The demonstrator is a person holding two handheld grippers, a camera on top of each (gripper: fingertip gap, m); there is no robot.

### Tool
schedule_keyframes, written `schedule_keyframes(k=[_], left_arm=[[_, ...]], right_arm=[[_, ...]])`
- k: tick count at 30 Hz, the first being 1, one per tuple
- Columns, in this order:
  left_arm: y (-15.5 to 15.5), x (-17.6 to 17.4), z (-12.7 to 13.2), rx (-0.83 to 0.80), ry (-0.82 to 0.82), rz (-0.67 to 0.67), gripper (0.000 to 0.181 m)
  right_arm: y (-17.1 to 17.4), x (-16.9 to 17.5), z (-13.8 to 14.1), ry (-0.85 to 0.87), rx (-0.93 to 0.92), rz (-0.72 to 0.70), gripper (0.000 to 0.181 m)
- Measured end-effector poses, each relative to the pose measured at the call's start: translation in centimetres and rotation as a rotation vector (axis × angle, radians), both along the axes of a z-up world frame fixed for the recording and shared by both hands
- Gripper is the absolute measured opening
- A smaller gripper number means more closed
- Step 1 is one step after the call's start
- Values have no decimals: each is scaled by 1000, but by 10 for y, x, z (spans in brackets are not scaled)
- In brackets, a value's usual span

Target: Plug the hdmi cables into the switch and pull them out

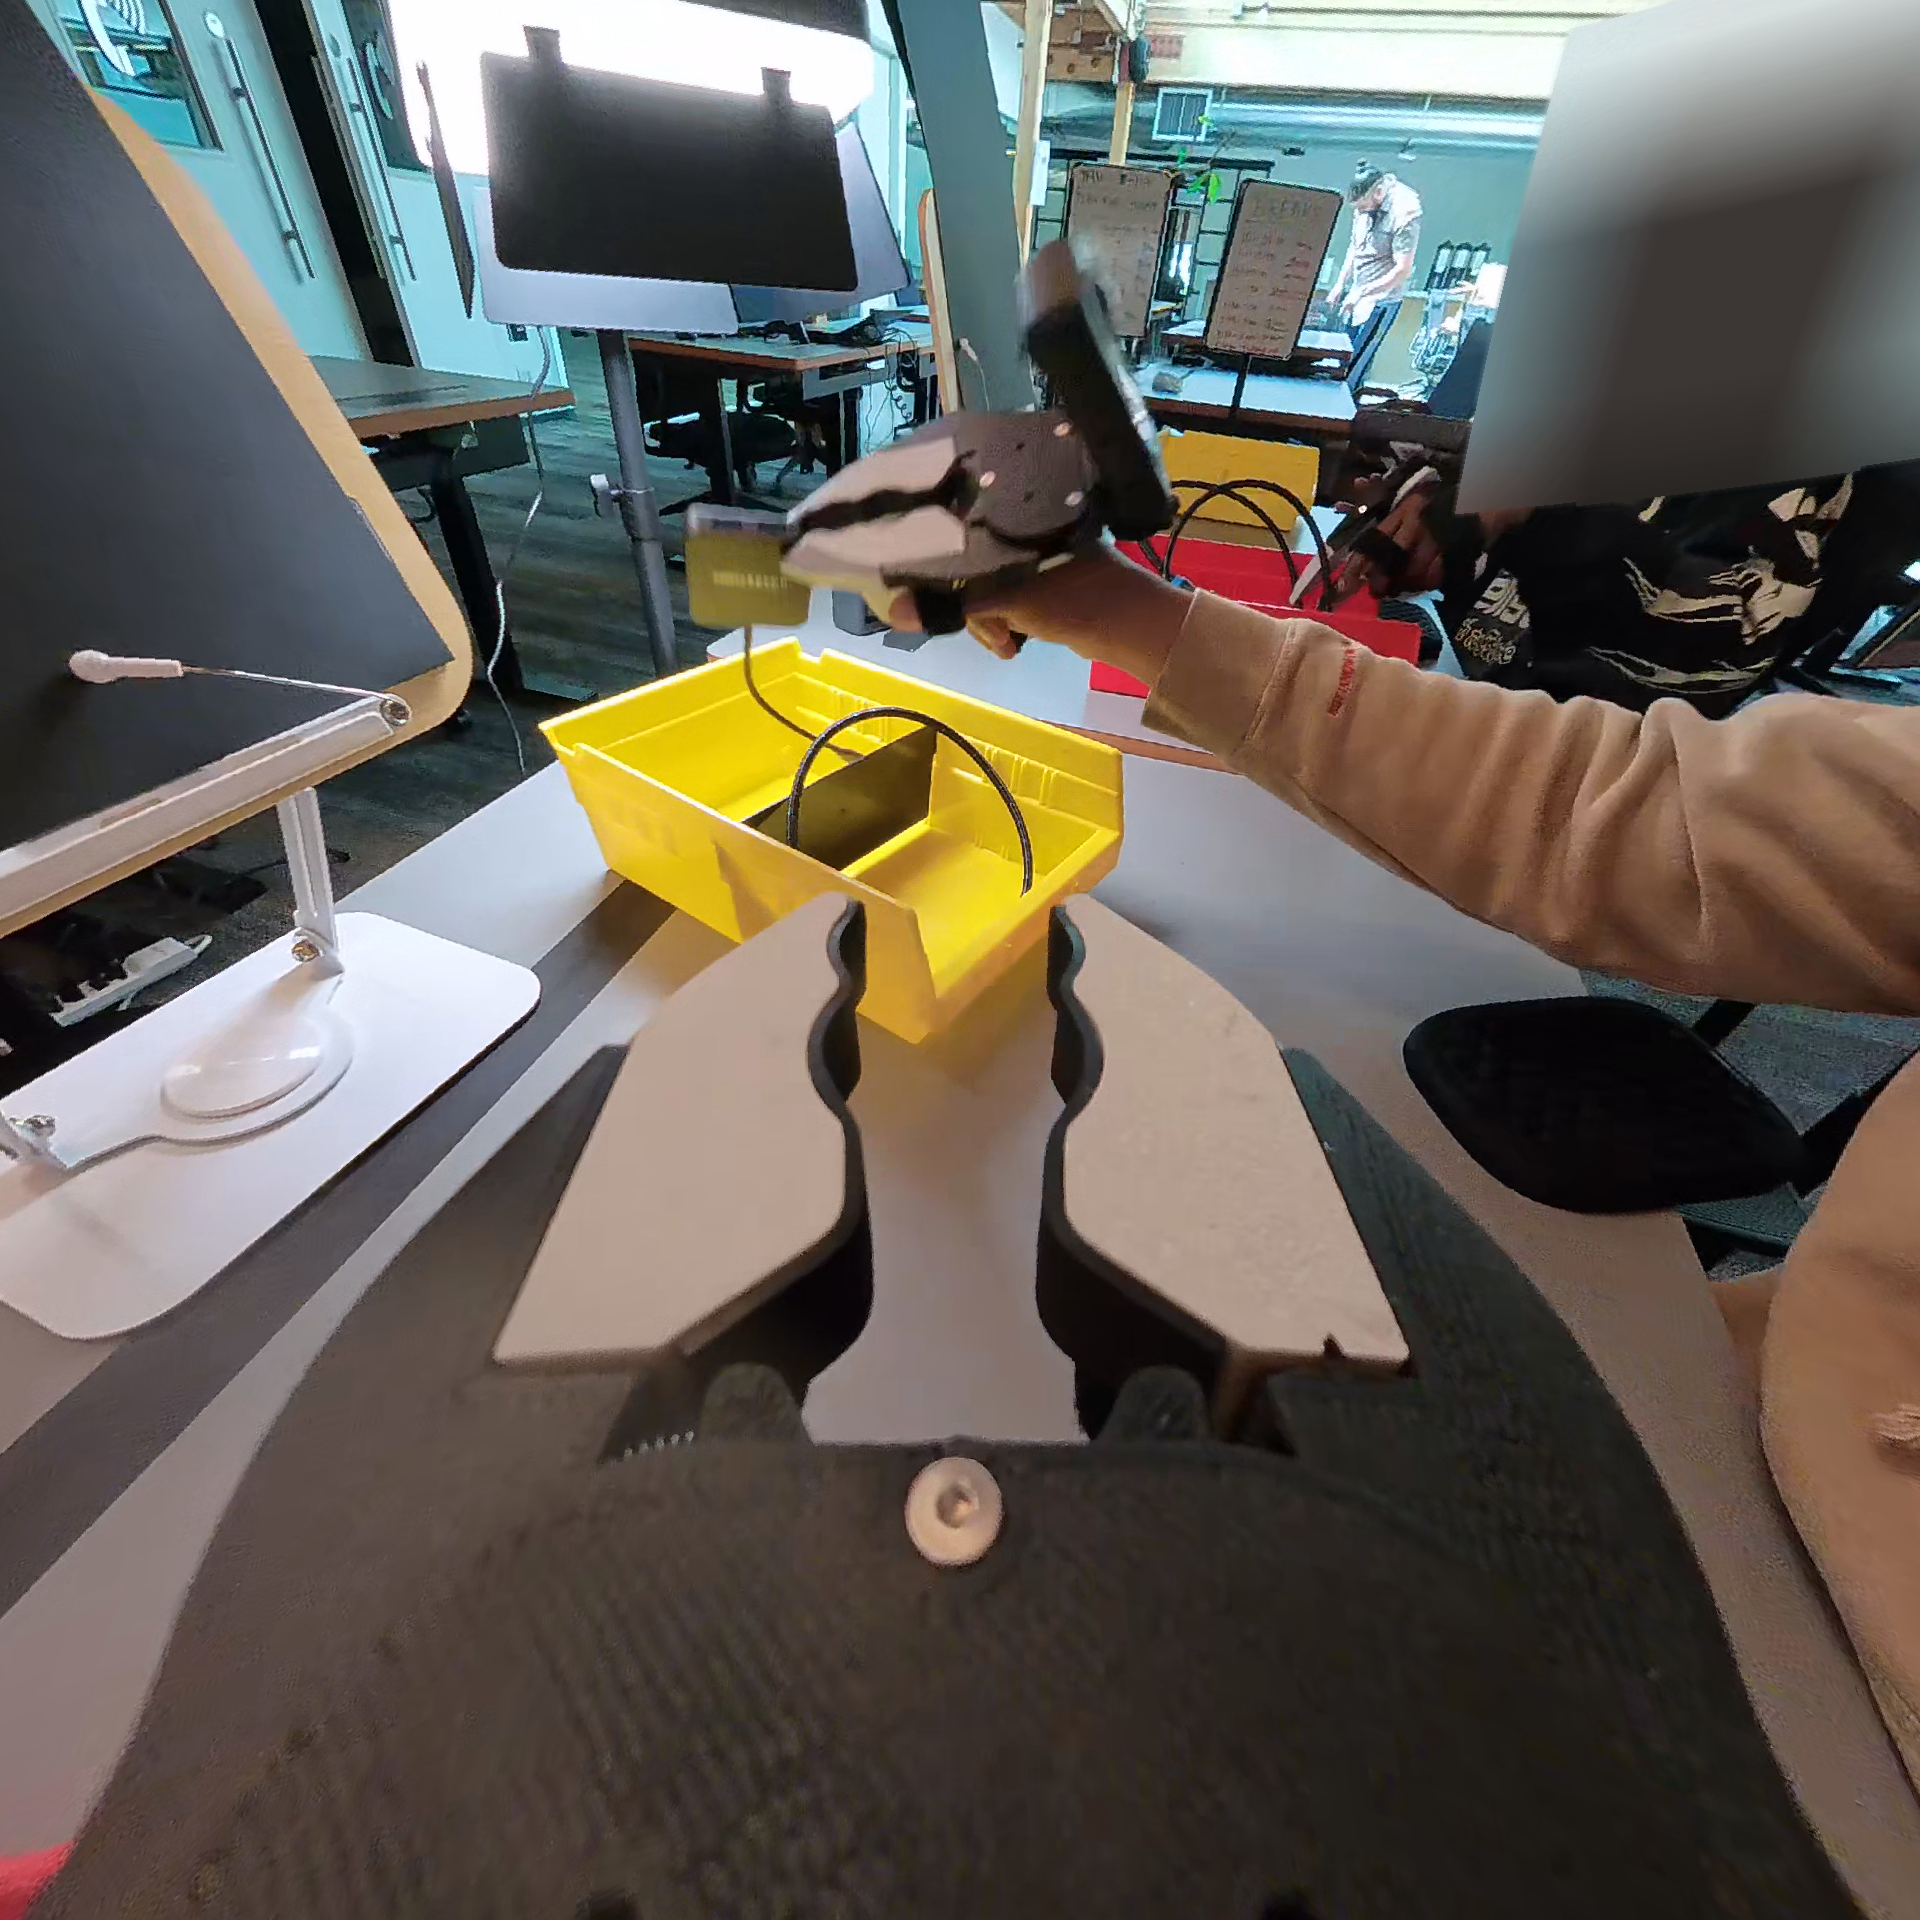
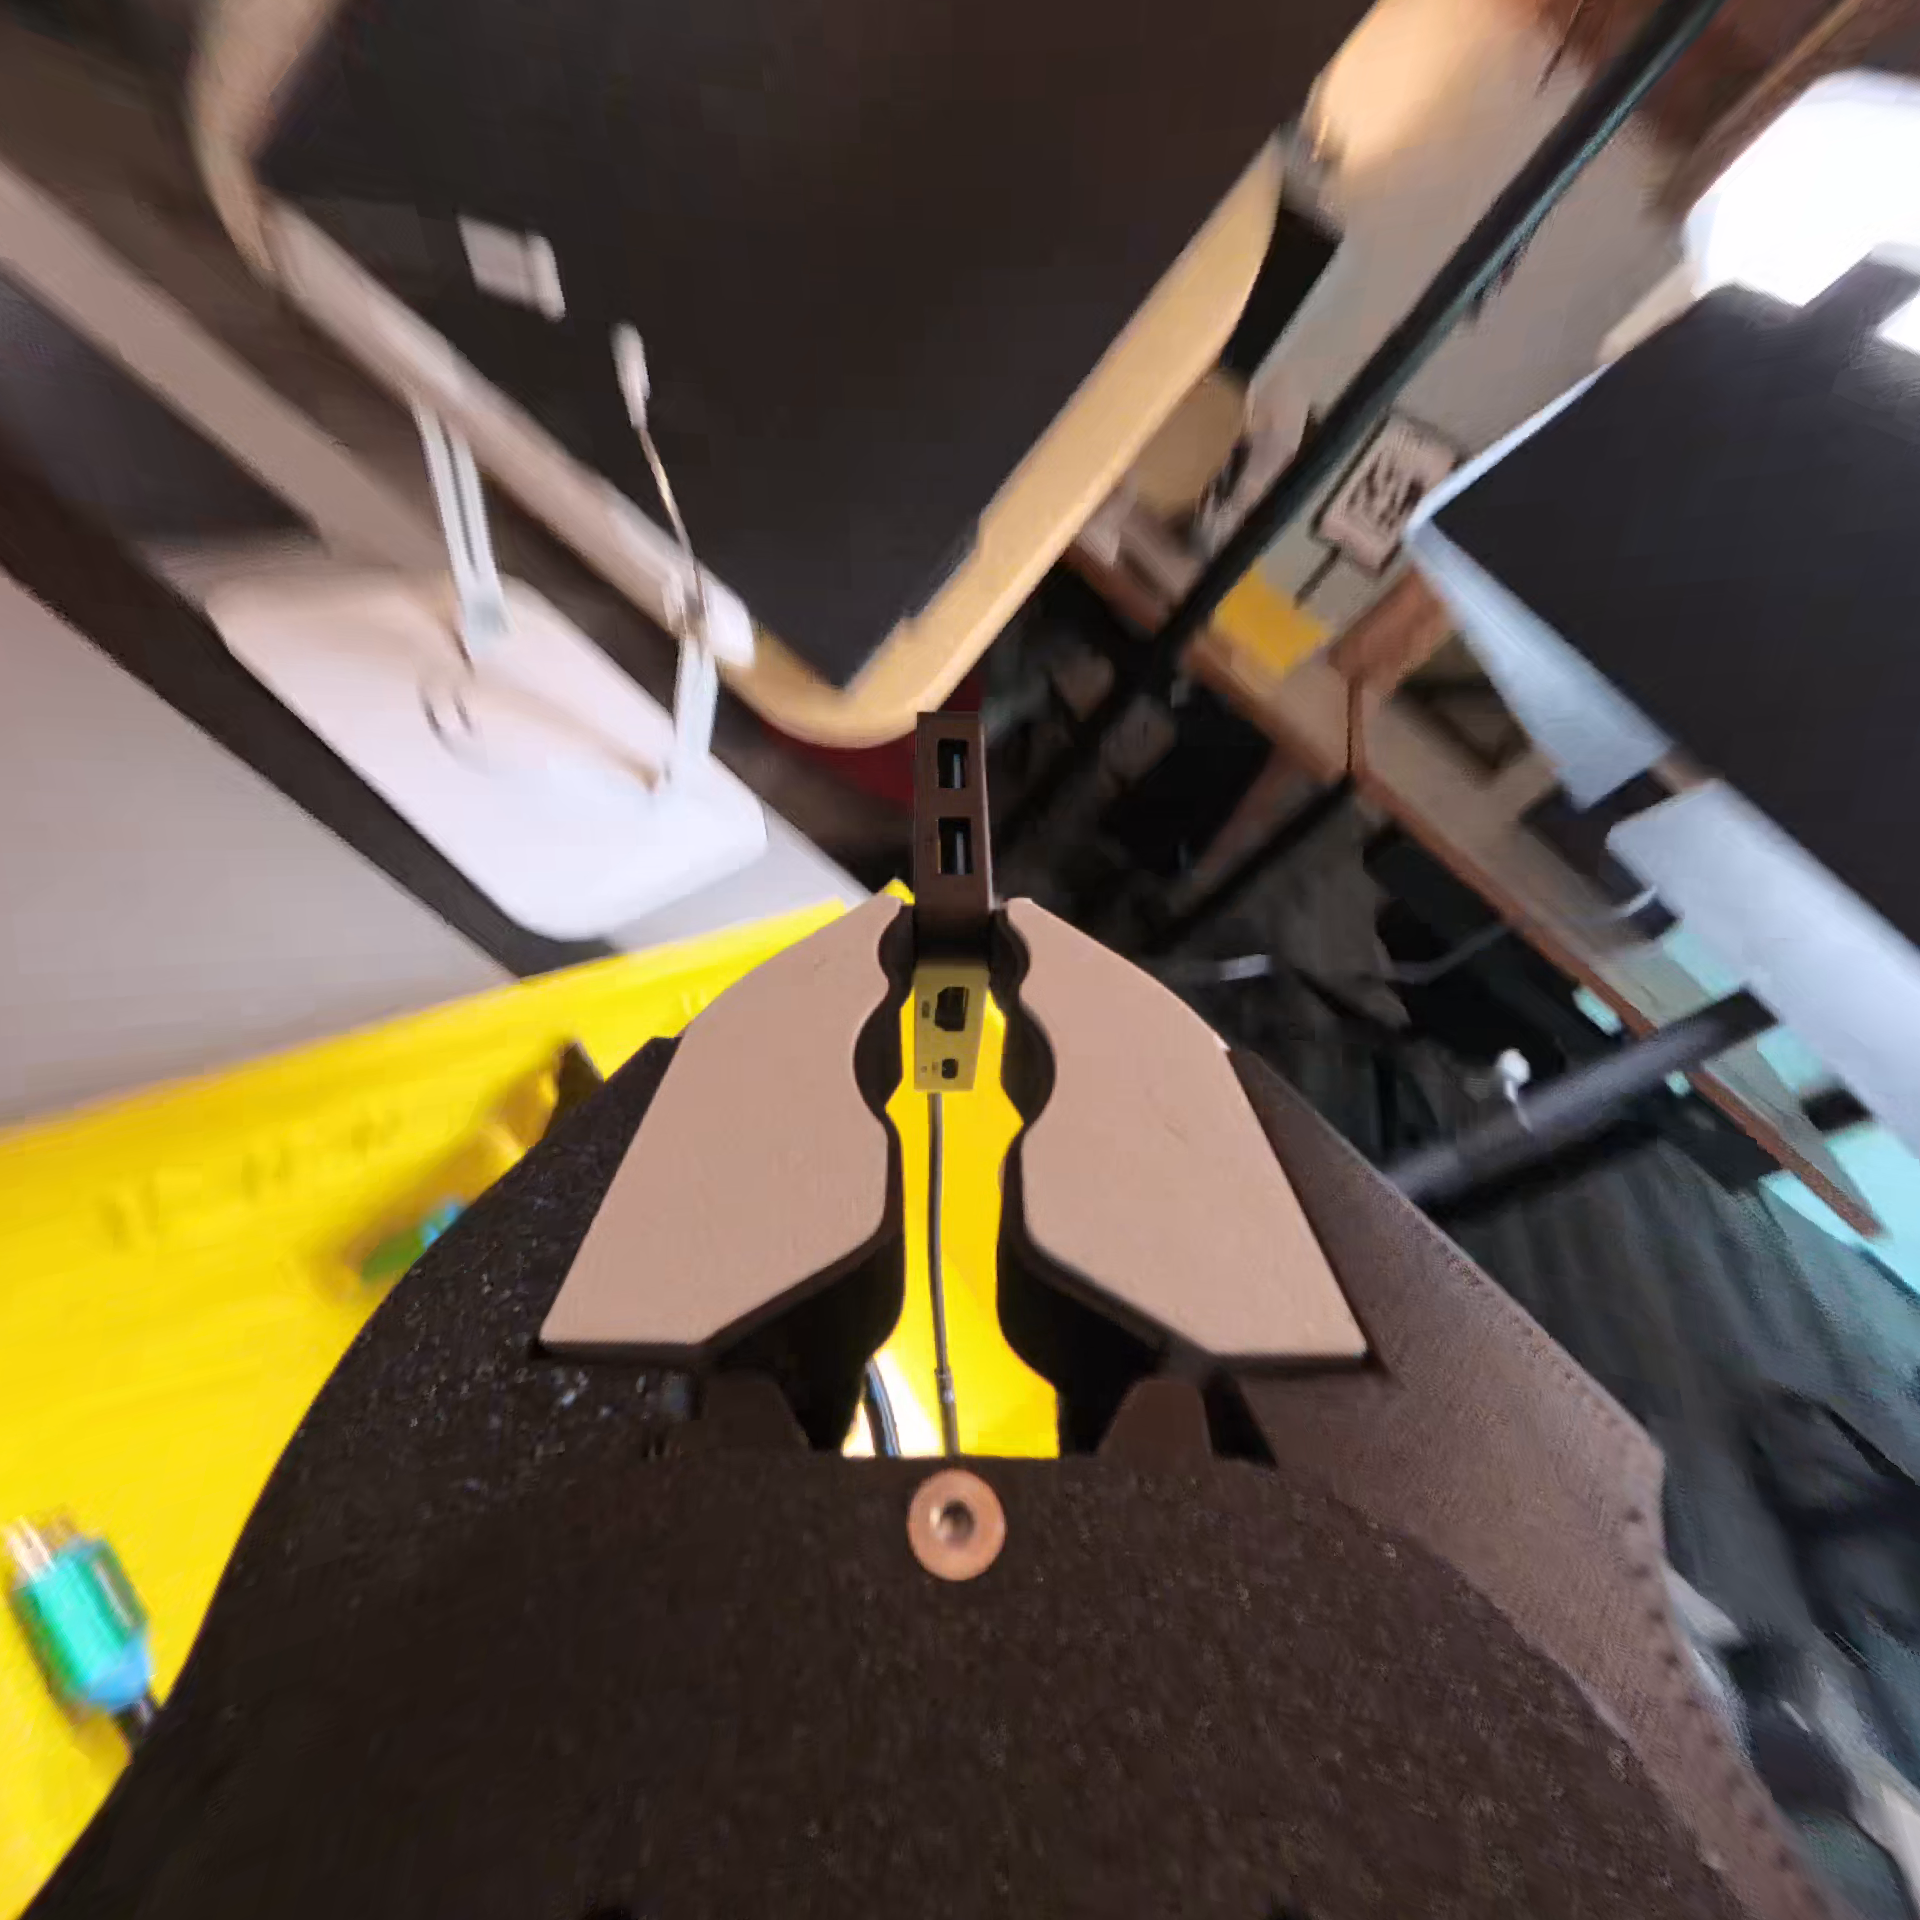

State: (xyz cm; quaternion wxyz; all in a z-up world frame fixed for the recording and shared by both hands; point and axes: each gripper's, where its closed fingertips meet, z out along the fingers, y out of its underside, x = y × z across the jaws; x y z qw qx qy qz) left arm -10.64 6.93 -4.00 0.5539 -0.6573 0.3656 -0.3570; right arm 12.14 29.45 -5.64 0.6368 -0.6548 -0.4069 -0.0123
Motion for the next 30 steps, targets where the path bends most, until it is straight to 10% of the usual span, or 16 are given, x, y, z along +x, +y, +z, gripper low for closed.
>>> schedule_keyframes(k=[8, 20, 30], left_arm=[[4, -15, 0, -26, -21, 27, 33], [10, -49, 11, -32, -70, 115, 32], [30, -170, 18, -55, -109, 607, 33]], right_arm=[[15, 6, -102, -364, -289, -90, 22], [-125, -69, -37, 422, -346, 249, 21], [-170, -82, -88, 601, -321, 206, 22]])
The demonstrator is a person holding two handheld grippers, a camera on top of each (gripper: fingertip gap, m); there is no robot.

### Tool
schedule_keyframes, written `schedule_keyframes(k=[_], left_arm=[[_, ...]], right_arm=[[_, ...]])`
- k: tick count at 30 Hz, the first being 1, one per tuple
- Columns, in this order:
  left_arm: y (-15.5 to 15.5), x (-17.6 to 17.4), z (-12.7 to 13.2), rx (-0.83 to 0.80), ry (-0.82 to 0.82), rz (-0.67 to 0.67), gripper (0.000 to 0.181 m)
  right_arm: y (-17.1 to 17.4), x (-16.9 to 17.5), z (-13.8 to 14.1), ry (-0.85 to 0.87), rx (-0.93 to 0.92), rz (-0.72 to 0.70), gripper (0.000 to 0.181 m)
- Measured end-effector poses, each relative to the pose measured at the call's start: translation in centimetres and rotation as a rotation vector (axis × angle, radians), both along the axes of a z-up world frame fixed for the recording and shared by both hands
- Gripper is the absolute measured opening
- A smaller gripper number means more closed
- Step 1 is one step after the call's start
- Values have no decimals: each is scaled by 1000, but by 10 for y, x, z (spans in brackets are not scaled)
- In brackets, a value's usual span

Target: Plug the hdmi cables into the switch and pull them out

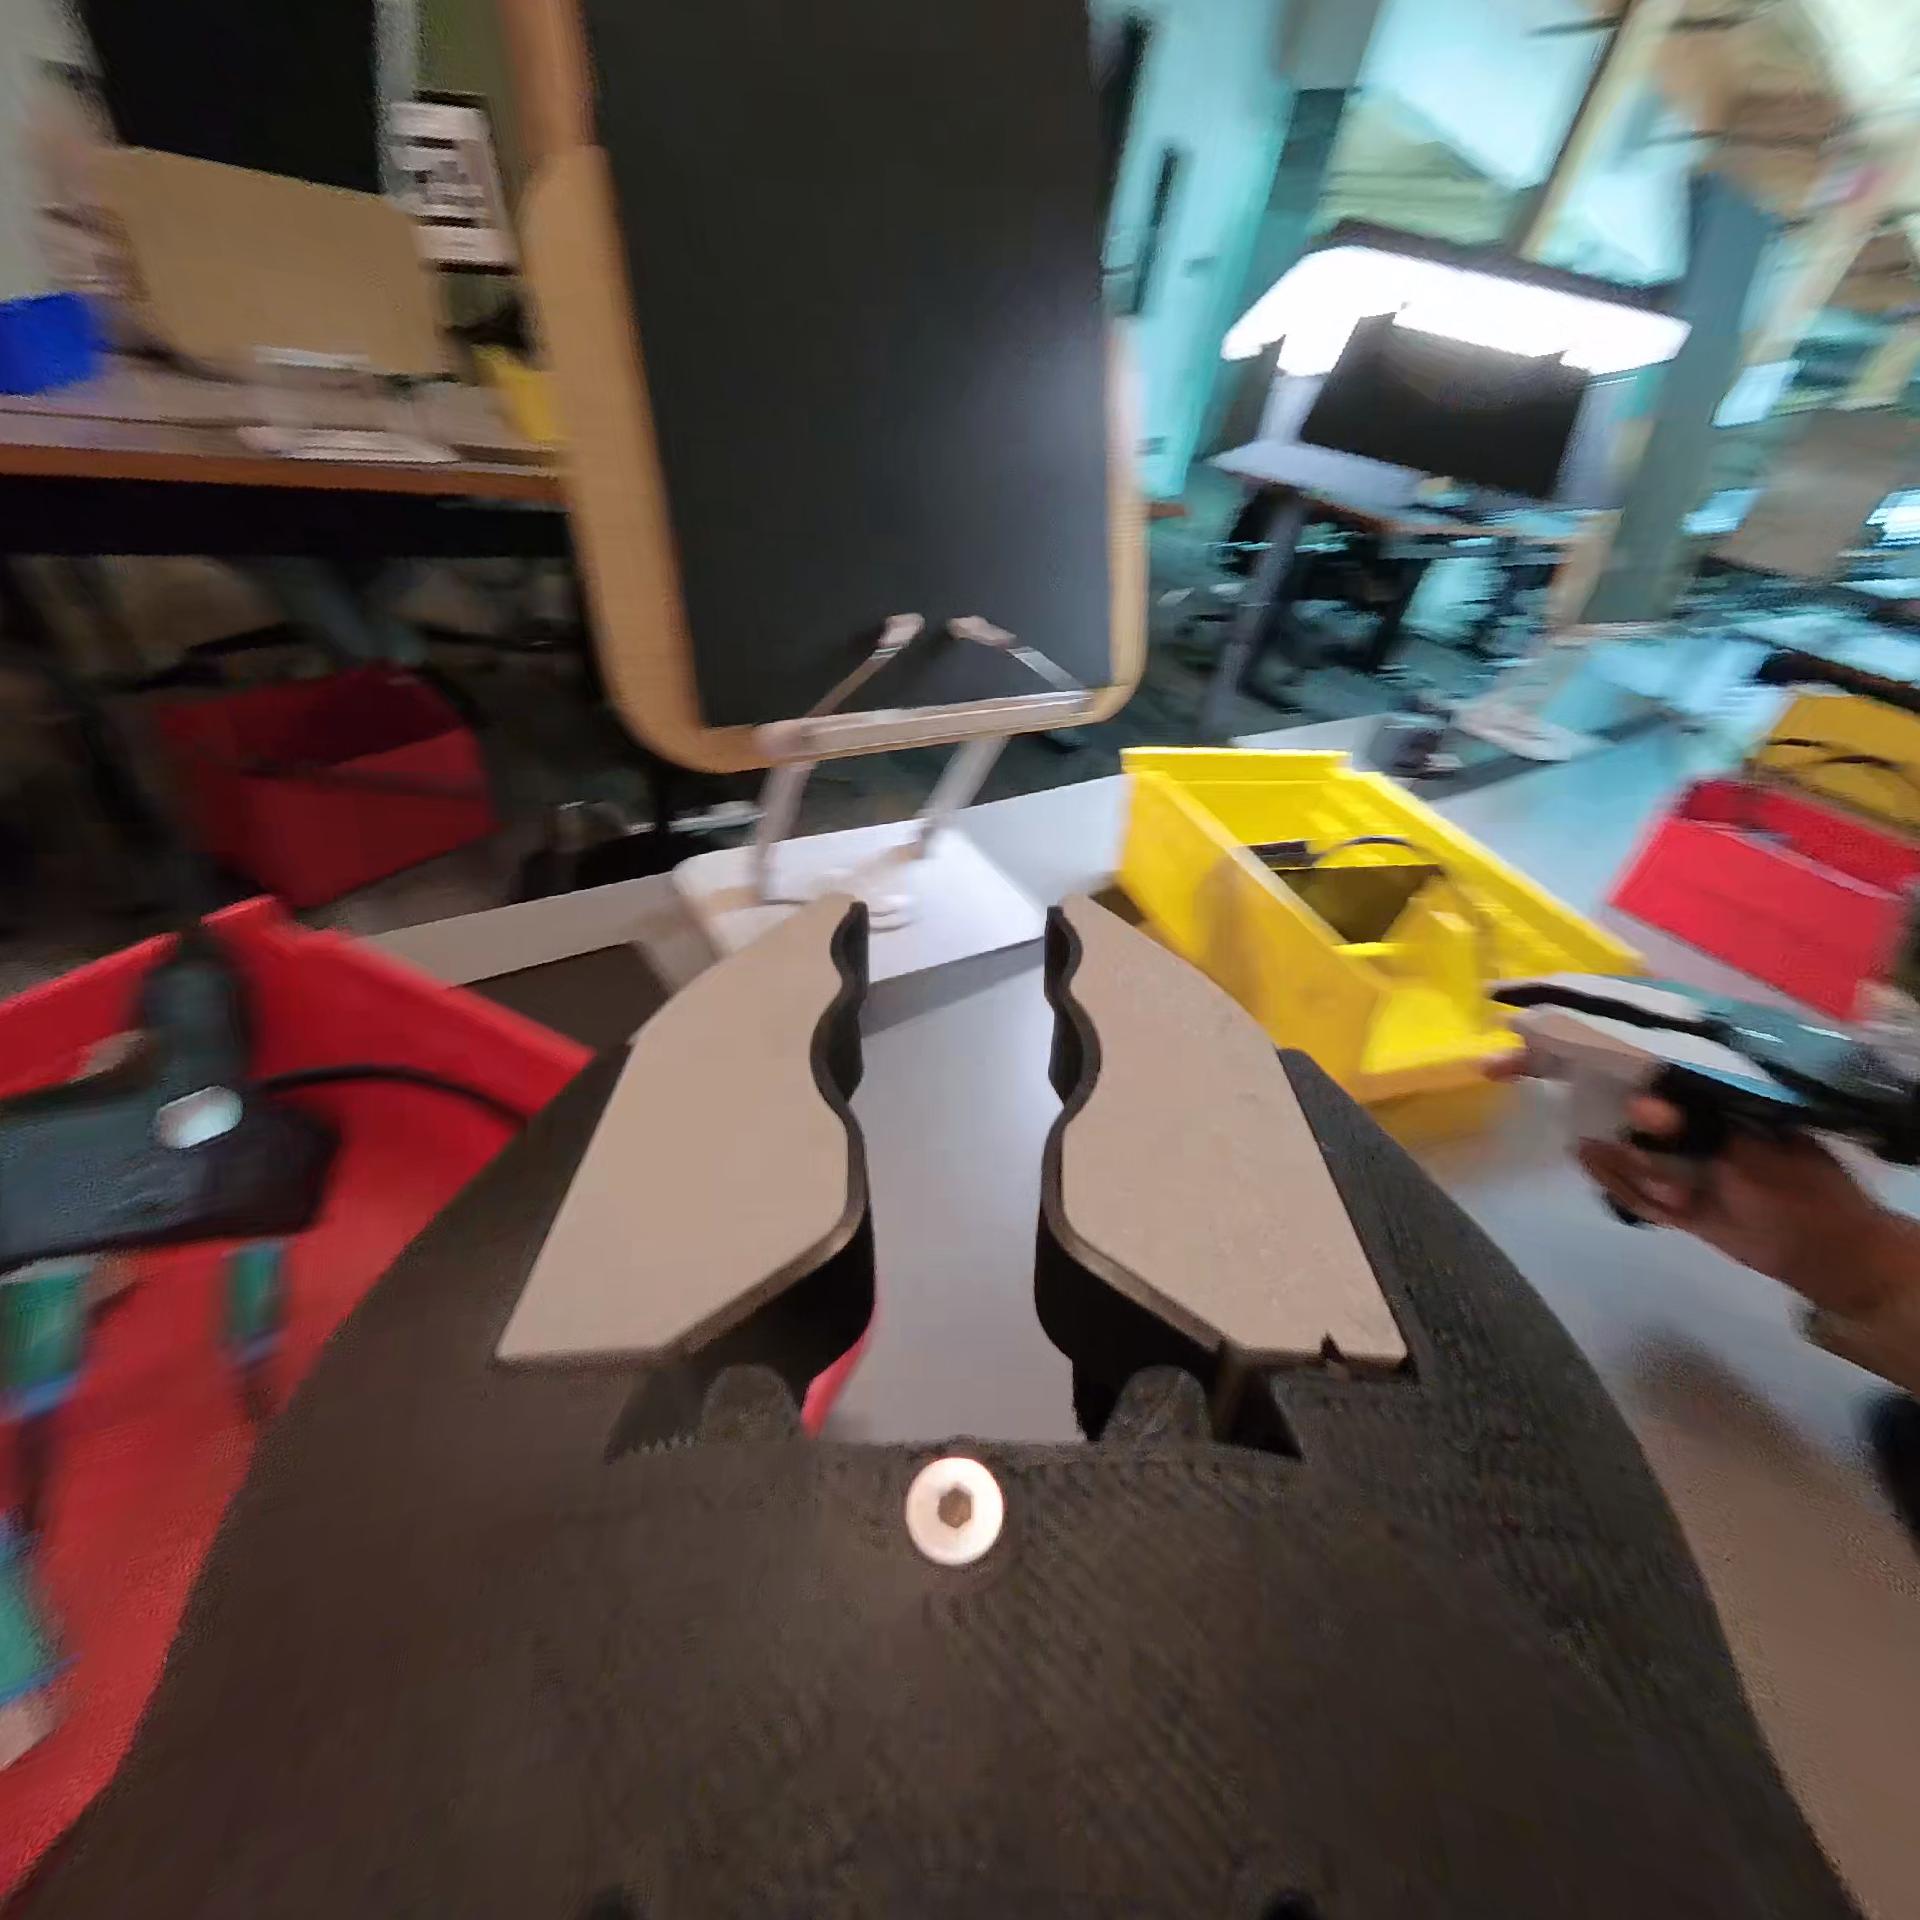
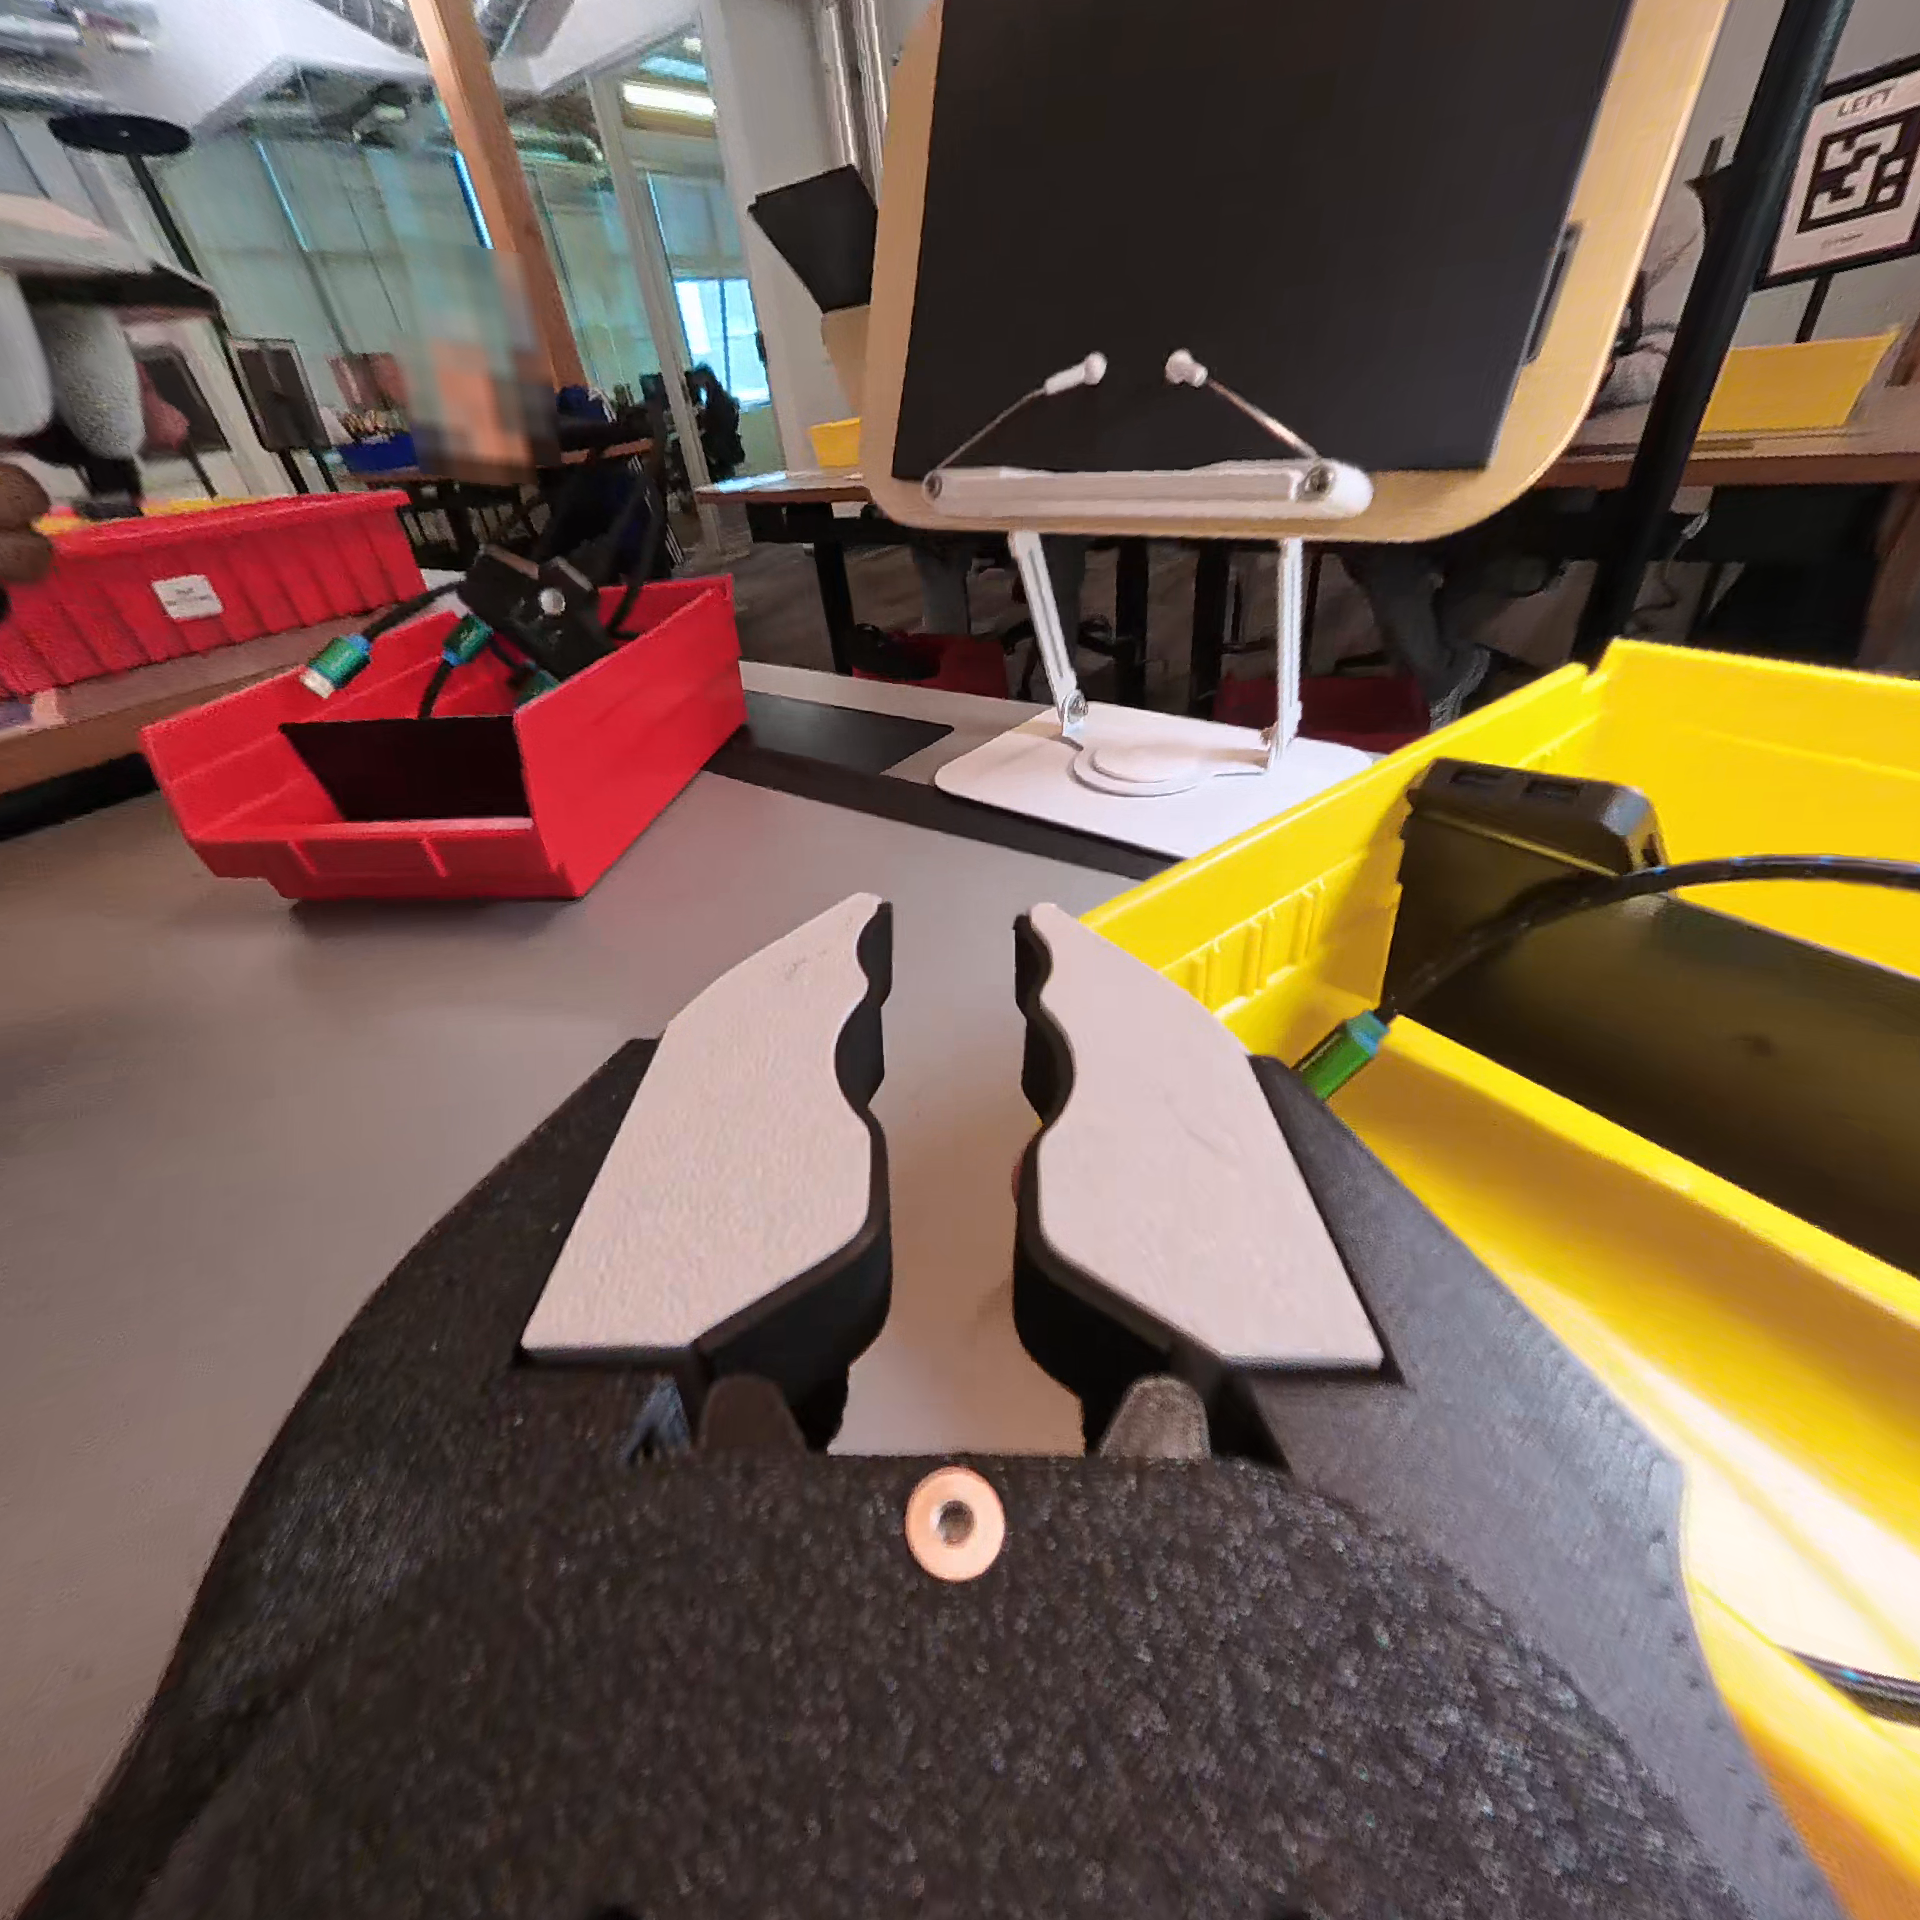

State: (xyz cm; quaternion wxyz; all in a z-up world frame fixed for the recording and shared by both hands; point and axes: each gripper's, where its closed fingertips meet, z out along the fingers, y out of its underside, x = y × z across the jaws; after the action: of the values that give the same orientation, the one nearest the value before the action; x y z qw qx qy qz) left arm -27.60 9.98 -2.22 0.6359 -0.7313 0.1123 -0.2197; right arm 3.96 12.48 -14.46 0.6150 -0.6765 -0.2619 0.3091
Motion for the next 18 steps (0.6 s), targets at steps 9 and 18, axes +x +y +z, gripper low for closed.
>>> schedule_keyframes(k=[9, 18], left_arm=[[43, -132, -50, -306, 367, 347, 36], [86, -169, -96, -694, 687, 144, 44]], right_arm=[[-14, -18, -24, -63, 3, 86, 21], [-36, -38, -28, -81, 36, 224, 18]])
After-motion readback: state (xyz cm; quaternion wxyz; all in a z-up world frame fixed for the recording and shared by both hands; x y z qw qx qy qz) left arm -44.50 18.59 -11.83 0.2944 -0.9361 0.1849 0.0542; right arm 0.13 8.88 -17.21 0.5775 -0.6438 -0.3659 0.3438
